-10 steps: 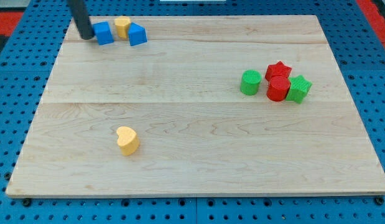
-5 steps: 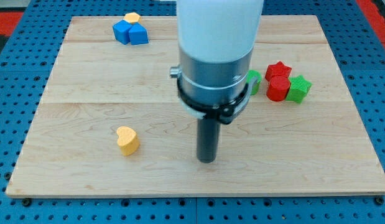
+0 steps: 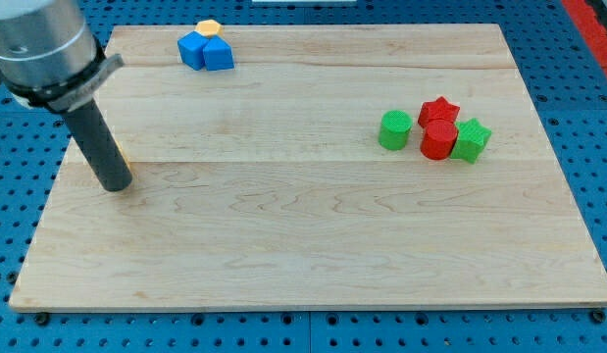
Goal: Move the yellow heart below the blue blocks
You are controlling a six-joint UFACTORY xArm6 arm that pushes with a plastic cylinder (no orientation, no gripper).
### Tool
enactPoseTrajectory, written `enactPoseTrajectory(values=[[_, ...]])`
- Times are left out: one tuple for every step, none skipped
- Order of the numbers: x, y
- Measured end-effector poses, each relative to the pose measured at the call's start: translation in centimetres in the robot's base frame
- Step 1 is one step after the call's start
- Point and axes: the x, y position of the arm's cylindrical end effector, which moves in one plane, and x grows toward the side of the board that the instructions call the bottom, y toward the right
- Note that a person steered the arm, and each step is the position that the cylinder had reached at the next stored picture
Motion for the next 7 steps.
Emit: enactPoseTrajectory(values=[[-3.6,-3.4],[-4.9,-4.6],[-4.6,-7.4],[-5.5,-8.7],[-7.9,-5.3],[-10.3,-3.1],[-11.2,-1.3]])
